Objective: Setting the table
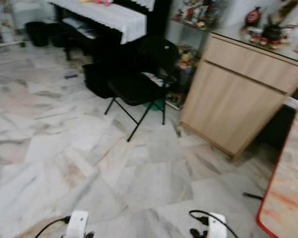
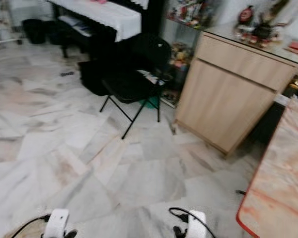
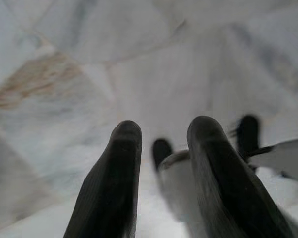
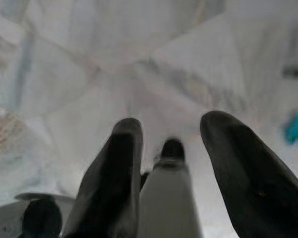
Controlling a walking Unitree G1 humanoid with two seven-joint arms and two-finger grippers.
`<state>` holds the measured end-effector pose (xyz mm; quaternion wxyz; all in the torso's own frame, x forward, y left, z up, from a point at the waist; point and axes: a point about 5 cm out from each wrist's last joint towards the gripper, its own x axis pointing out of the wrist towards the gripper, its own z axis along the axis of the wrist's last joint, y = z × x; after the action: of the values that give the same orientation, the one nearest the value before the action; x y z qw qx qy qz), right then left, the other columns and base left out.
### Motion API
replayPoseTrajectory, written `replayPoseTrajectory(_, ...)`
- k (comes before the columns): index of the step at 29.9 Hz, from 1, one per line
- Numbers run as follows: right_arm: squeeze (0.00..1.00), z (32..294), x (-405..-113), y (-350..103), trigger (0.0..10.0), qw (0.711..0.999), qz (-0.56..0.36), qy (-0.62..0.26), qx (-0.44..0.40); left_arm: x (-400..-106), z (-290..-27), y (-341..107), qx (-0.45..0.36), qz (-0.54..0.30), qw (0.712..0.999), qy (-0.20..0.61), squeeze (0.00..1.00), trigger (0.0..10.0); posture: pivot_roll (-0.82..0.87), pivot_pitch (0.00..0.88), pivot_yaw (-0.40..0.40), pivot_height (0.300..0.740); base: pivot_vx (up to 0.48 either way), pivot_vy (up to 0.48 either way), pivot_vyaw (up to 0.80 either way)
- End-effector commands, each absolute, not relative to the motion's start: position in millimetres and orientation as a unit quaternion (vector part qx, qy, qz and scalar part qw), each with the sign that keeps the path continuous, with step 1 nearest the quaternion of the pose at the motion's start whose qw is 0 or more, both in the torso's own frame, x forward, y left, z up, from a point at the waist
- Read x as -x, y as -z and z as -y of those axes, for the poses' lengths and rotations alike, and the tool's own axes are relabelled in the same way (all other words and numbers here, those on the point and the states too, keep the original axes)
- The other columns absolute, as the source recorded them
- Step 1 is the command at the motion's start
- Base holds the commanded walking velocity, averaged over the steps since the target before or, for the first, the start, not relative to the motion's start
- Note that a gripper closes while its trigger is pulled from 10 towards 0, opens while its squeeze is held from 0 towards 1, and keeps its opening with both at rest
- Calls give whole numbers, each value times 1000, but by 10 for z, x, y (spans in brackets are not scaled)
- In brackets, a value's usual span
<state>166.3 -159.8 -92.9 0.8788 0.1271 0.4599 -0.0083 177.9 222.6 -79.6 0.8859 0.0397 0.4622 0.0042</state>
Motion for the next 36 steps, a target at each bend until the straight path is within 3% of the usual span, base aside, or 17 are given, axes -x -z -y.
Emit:
replayPoseTrajectory(1,0,1699,-1635,937,10000,877,-465,19,-115,-1783,-2129,816,-35,-467,883,9,0,10000,156,0,-74,736,0,0,-800)
replayPoseTrajectory(31,0,1647,-1678,928,10000,877,-467,32,-105,-1761,-2099,832,-36,-469,883,13,0,10000,148,0,-83,736,0,0,-800)
replayPoseTrajectory(36,0,1679,-1663,932,10000,878,-467,38,-104,-1770,-2098,828,-36,-468,883,12,0,10000,150,0,-84,736,0,0,0)
